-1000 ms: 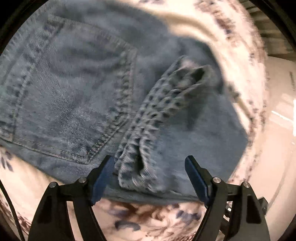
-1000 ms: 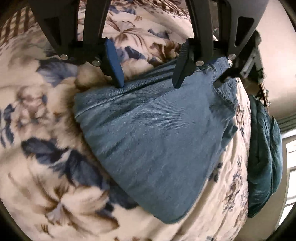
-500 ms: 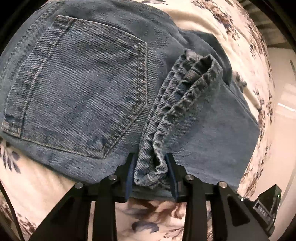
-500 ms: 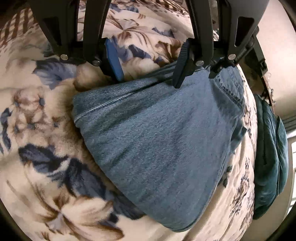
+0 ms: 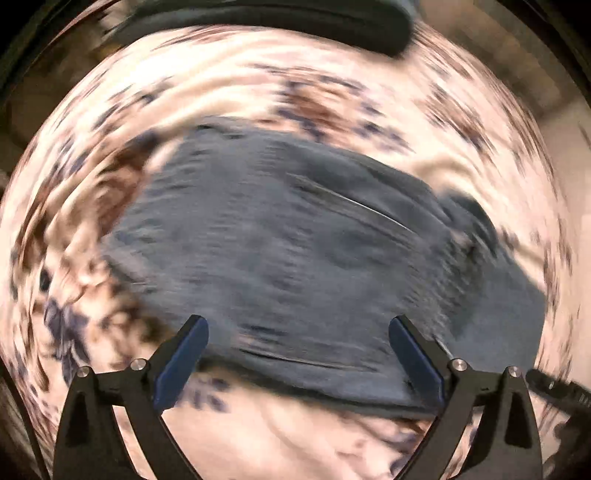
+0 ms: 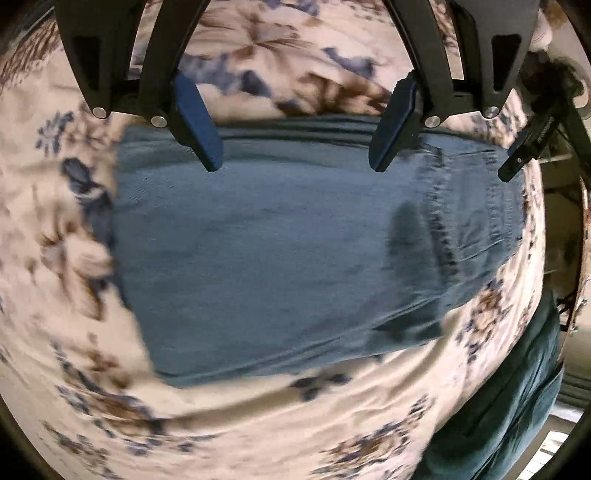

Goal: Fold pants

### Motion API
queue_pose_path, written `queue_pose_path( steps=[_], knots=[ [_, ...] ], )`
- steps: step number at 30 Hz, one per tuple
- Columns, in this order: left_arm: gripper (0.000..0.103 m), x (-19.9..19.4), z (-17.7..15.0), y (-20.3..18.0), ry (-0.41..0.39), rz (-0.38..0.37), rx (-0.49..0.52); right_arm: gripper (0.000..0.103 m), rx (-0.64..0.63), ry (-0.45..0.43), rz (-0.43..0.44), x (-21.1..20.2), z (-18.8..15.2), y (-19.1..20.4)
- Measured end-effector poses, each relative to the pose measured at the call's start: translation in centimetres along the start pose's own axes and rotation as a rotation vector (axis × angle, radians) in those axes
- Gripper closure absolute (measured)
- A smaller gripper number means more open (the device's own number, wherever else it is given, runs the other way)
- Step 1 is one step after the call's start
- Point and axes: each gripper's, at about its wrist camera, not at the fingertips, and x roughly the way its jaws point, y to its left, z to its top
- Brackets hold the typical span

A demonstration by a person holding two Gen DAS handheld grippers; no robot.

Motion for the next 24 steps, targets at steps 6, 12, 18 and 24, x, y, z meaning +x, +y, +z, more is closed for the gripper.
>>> queue_pose_path(
  steps=[6,12,18,24],
  knots=[
    [0.003,2.1,-1.0,10.4,-0.006,-0.231,-0.572,0.020,-0.003,0.008,-0.002,2.4,1.3,3.9],
    [0.005,5.8,-1.8,14.8,-0.017,-0.446,-0.847,0.020,0.042,0.039,0.000,5.0,1.6,5.5],
    [0.005,5.5,1.8,14.1,-0.100,-0.480,-0.761,0.020,0.032,0.052,-0.024,6.1,1.5,6.2],
    [0.049,7.1,2.2,14.8,-0.084,-0.434,-0.705,0.020,0.044,0.066,-0.027,6.7,1.2,5.9]
  ],
)
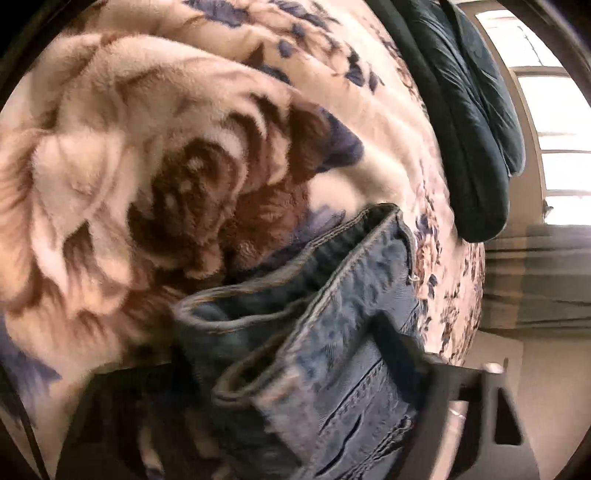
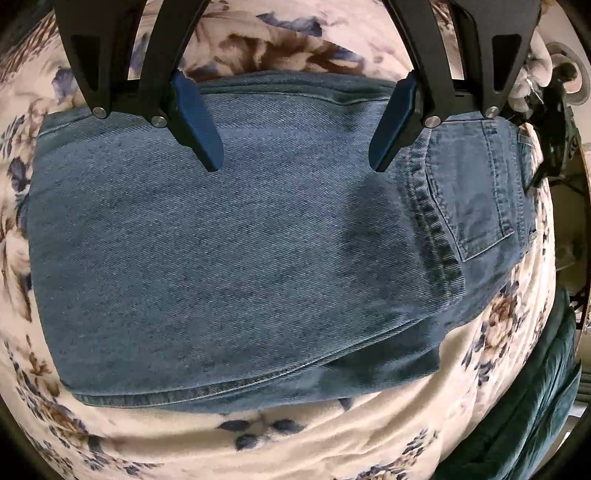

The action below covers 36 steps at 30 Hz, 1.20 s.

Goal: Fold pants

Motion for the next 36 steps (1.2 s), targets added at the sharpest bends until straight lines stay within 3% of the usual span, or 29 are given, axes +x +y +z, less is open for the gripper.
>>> queue_pose_path(
  steps=[3,9,15,19,25,29,34,36],
  knots=[
    [0.069,-1.4,-1.0,-1.6,-0.030,0.004,0.100,0.020,-0.002,-0.003,-0.009,-0.1,0.0,-0.4],
    [0.072,-3.6,-3.6,-8.1,-0.122,0.083,0.325,0.020,0.015,-0.032,-0.004,-1.2,0.4,-2.0],
    [0.074,-5.1,-9.1,-16.2,-0.125,-0.029,0.511,0.020,0.087,-0.084,0.028,-3.9,0.8,-6.2],
    [0.074,-4.3,-14.9,-21.4,-0.073,-0.090,0.639,0.020,0.168,-0.122,0.043,-6.0,1.0,-11.1],
    [0.075,0.8,-25.9,-27.3,0.065,-0.140,0.803,0.020,0.301,-0.176,0.033,-9.4,0.8,-20.8],
    [0.075,5.5,-33.3,-28.4,0.191,-0.104,0.910,0.020,0.401,-0.198,0.001,-11.3,-0.2,-28.6],
    [0.075,12.4,-41.8,-26.7,0.384,0.013,1.061,0.020,0.490,-0.186,-0.008,-11.9,-1.4,-36.1],
    [0.074,13.3,-43.4,-26.7,0.366,0.077,1.127,0.020,0.497,-0.183,0.002,-12.0,-1.6,-37.7]
  ],
)
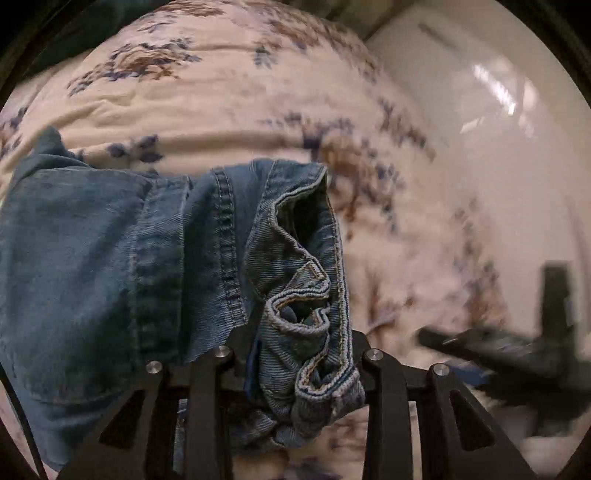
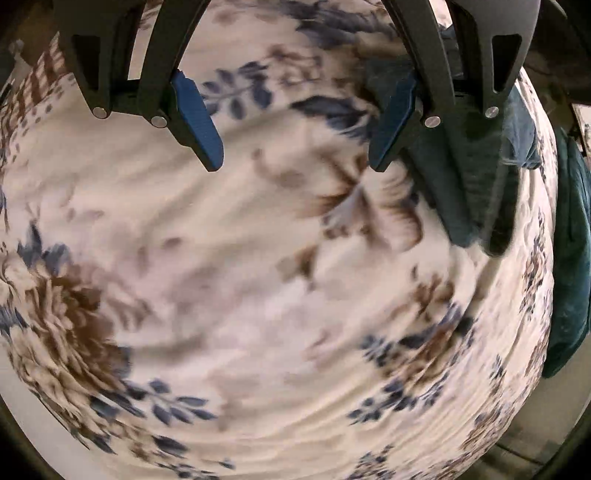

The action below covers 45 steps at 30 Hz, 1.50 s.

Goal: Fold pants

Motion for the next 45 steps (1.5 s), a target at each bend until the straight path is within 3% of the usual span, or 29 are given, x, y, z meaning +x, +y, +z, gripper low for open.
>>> queue_pose_path(
  steps=[4,6,7,8,9,10,14,19,21,24,25,29,31,32,34,38,42,45],
  knots=[
    [0.071,-1.1,0.9,-1.1,0.014,0.062,0.011,0.020,-0.044,-0.014,0.061,-0.7,0.7,-1.0],
    [0.057,-2.2,1.3,-1.0,0.028,0.082,-0.007,0.020,-0.108,-0.039,0.106,-1.3,0.9,-0.4],
    [0.055,-3.1,1.3,-0.5,0.025,0.075,-0.030,0.018,-0.144,-0.051,0.126,-1.7,0.9,0.2],
    [0.042,-3.6,1.0,0.1,0.025,0.096,-0.046,0.013,-0.178,-0.059,0.142,-2.0,1.0,0.8],
    [0.022,-3.8,0.4,0.8,0.039,0.134,-0.054,0.012,-0.212,-0.065,0.158,-2.4,0.9,1.5],
    [0.020,-4.6,0.3,1.7,0.051,0.170,-0.062,0.012,-0.239,-0.069,0.183,-2.7,0.6,2.9],
    [0.020,-8.5,-0.3,4.4,0.041,0.159,-0.123,0.012,-0.293,-0.026,0.266,-3.3,0.5,6.1],
    [0.020,-9.9,-1.2,4.8,0.025,0.214,-0.093,0.012,-0.329,0.061,0.348,-2.9,-0.2,10.4],
    [0.020,-8.3,-1.7,5.1,0.066,0.195,-0.104,0.012,-0.303,0.148,0.421,-1.7,-0.7,11.5],
    [0.020,-5.8,-2.5,5.1,0.120,0.181,-0.089,0.012,-0.190,0.395,0.645,2.1,-1.7,13.2],
    [0.020,-5.6,-2.6,5.0,0.124,0.180,-0.084,0.012,-0.181,0.442,0.678,3.1,-1.9,13.8],
    [0.020,-4.8,-3.1,4.6,0.124,0.184,-0.058,0.012,-0.239,0.578,0.624,7.5,-3.2,16.6],
    [0.020,-4.5,-3.3,4.6,0.132,0.189,-0.059,0.013,-0.215,0.654,0.681,9.2,-4.0,17.7],
    [0.020,-4.5,-3.4,4.5,0.132,0.188,-0.058,0.028,-0.213,0.666,0.698,9.6,-4.4,18.0],
    [0.020,-4.6,-3.5,4.3,0.129,0.192,-0.047,0.067,-0.256,0.615,0.591,9.9,-4.5,18.8],
    [0.020,-5.4,-3.7,4.4,0.165,0.233,-0.037,0.076,-0.340,0.593,0.556,8.9,-5.0,19.9],
    [0.020,-7.2,-4.4,3.6,0.228,0.322,0.005,0.078,-0.426,0.582,0.547,6.8,-6.1,20.9],
    [0.020,-8.8,-4.9,4.4,0.219,0.328,-0.059,0.080,-0.467,0.564,0.543,5.4,-6.8,21.4]
  ],
)
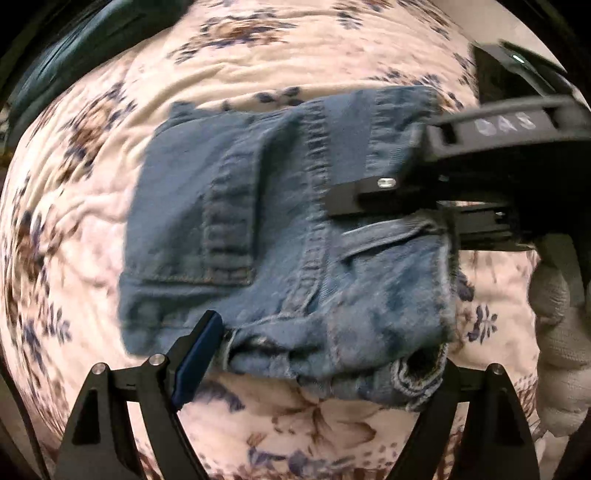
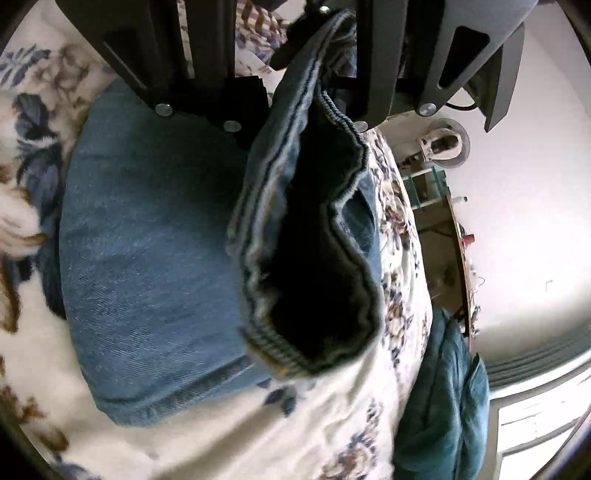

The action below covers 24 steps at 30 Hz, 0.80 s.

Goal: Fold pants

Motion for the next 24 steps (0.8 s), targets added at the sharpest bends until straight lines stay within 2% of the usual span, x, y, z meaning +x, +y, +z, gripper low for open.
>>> queue_pose_path(
  steps=[2,3,4,6,8,13,15,19,21,22,23,24],
  knots=[
    [0.014,-0.8,-0.7,2.0,-0.025,-0.044,-0.112,0.081,-0.017,-0.031,-0.018,-0.6,0.0,0.7],
    [0.010,-1.1,-1.1,2.4,-0.038,-0.015,-0.138,0.081,-0.019,-0.050,-0.028,-0.9,-0.1,0.8],
    [0.010,-1.4,-1.3,2.6,-0.049,-0.020,-0.150,0.081,-0.015,-0.072,-0.031,-1.6,0.1,0.2],
    [0.010,-2.3,-1.7,3.0,-0.077,-0.076,-0.186,0.081,-0.016,-0.074,-0.004,-2.2,0.2,0.3],
    [0.010,-2.8,-1.6,2.6,-0.075,-0.110,-0.170,0.081,-0.036,-0.087,-0.018,-3.3,0.6,0.7],
    [0.010,-4.1,-1.9,0.8,-0.039,-0.190,-0.054,0.081,-0.017,-0.135,-0.067,-6.4,1.5,-0.8],
    [0.010,-4.4,-2.0,1.3,-0.014,-0.245,-0.062,0.081,0.008,-0.157,-0.079,-8.2,1.6,-2.3],
    [0.010,-5.0,-0.8,3.1,-0.054,-0.224,-0.098,0.081,0.055,-0.177,-0.104,-10.8,2.1,-6.2],
    [0.010,-4.6,0.8,4.7,-0.095,-0.179,-0.135,0.077,0.074,-0.142,-0.107,-10.2,2.3,-8.0],
    [0.010,-4.1,1.6,5.4,-0.111,-0.163,-0.149,0.064,0.089,-0.123,-0.142,-9.9,2.3,-8.9],
    [0.010,-3.5,2.7,6.2,-0.119,-0.143,-0.170,0.047,0.091,-0.117,-0.190,-9.8,2.2,-9.6],
    [0.010,-2.9,3.5,6.8,-0.124,-0.140,-0.186,0.040,0.082,-0.116,-0.235,-9.8,2.1,-10.0]
  ],
)
